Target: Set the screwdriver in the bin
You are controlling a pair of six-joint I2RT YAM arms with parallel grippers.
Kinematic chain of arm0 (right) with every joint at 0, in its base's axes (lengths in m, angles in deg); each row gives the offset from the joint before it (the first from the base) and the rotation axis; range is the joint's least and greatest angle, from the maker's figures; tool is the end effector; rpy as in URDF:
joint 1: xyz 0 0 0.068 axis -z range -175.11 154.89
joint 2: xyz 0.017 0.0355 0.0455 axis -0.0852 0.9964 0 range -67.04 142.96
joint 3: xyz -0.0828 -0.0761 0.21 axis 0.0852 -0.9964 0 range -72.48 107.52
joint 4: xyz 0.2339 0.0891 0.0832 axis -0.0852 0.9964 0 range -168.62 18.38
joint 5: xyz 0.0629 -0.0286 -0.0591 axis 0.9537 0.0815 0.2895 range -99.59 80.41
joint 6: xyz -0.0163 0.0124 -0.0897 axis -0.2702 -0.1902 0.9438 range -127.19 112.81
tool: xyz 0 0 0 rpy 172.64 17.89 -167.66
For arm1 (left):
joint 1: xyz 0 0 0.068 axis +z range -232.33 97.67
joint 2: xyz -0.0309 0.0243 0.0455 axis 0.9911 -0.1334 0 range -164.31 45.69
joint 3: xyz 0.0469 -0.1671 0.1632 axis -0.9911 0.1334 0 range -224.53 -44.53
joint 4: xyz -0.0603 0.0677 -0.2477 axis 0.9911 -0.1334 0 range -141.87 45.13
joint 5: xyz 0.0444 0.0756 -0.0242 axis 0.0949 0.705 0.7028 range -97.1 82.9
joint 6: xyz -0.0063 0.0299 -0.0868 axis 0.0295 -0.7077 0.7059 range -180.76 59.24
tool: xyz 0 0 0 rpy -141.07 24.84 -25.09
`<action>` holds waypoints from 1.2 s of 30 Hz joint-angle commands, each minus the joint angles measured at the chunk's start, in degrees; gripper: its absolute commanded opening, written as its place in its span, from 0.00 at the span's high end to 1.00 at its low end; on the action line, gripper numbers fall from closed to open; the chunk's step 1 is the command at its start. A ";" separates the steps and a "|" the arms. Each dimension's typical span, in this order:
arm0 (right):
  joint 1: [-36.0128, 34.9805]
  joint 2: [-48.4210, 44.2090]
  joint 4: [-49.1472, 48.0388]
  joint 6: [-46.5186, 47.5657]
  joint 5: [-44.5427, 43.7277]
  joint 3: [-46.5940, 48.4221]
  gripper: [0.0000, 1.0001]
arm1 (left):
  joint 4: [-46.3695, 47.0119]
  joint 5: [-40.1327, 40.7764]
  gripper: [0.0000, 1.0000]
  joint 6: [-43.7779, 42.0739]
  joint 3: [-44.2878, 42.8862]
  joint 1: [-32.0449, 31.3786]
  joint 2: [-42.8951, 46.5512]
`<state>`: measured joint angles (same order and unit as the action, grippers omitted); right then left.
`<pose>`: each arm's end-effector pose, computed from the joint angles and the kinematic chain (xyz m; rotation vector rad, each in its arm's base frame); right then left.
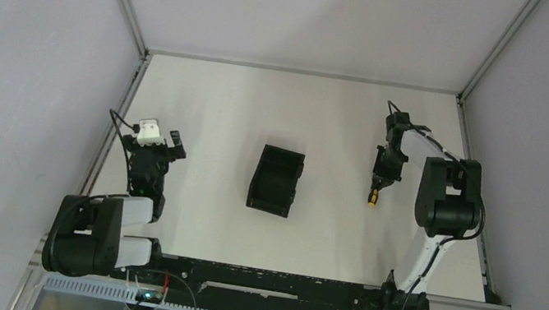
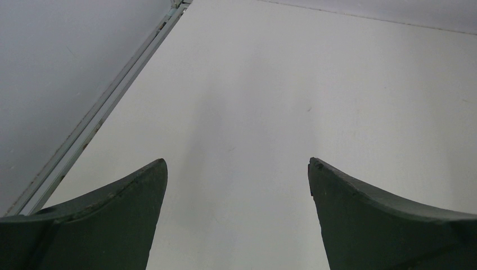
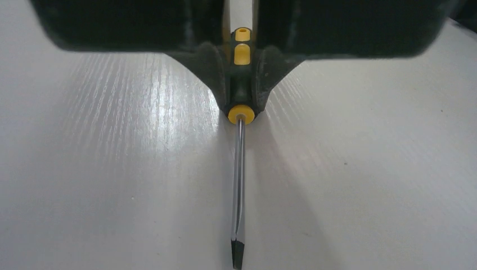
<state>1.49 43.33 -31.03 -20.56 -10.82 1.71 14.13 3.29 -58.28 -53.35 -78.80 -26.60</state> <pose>0.3510 0.0192 0.0740 0.2652 3.0191 -0.0082 0.2682 0.0315 0.1241 -0.2243 1.6347 0.1636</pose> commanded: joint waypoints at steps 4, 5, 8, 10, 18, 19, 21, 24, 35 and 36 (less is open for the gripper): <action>0.07 -4.57 5.61 1.76 -4.87 2.50 1.00 | 1.73 0.41 0.00 -0.90 -2.19 -0.28 0.20; -0.08 -6.32 7.88 1.70 -5.35 3.38 1.00 | 1.73 0.44 0.00 -0.90 -2.17 -0.27 0.14; -0.36 -11.00 15.51 1.06 -6.05 8.81 1.00 | 1.72 0.43 0.00 -0.90 -2.18 -0.28 0.13; -0.53 -13.03 21.87 0.44 -5.67 12.37 1.00 | 1.72 0.44 0.00 -0.90 -2.21 -0.28 0.21; -3.26 -17.28 26.91 -4.80 -3.83 16.90 1.00 | 1.73 0.44 0.00 -0.91 -2.17 -0.28 0.14; -4.22 -17.13 26.98 -5.69 -3.73 17.17 1.00 | 1.73 0.47 0.00 -0.90 -2.17 -0.28 0.14; -7.69 -16.48 26.82 -7.91 -3.90 18.03 1.00 | 1.73 0.43 0.00 -0.90 -2.18 -0.28 0.13; -15.27 -14.14 24.84 -10.36 -2.39 20.00 1.00 | 1.73 0.49 0.00 -0.95 -2.21 -0.28 0.13; -41.88 2.79 22.46 -12.23 0.62 41.70 1.00 | 1.73 0.41 0.00 -0.93 -2.21 -0.28 0.13; -42.55 3.58 22.36 -12.07 0.58 42.49 1.00 | 1.73 0.48 0.00 -0.90 -2.17 -0.28 0.13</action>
<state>-38.62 44.86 -8.80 -31.42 -10.71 39.63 14.13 3.29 -58.28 -53.35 -78.80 -26.60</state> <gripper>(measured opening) 0.041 0.996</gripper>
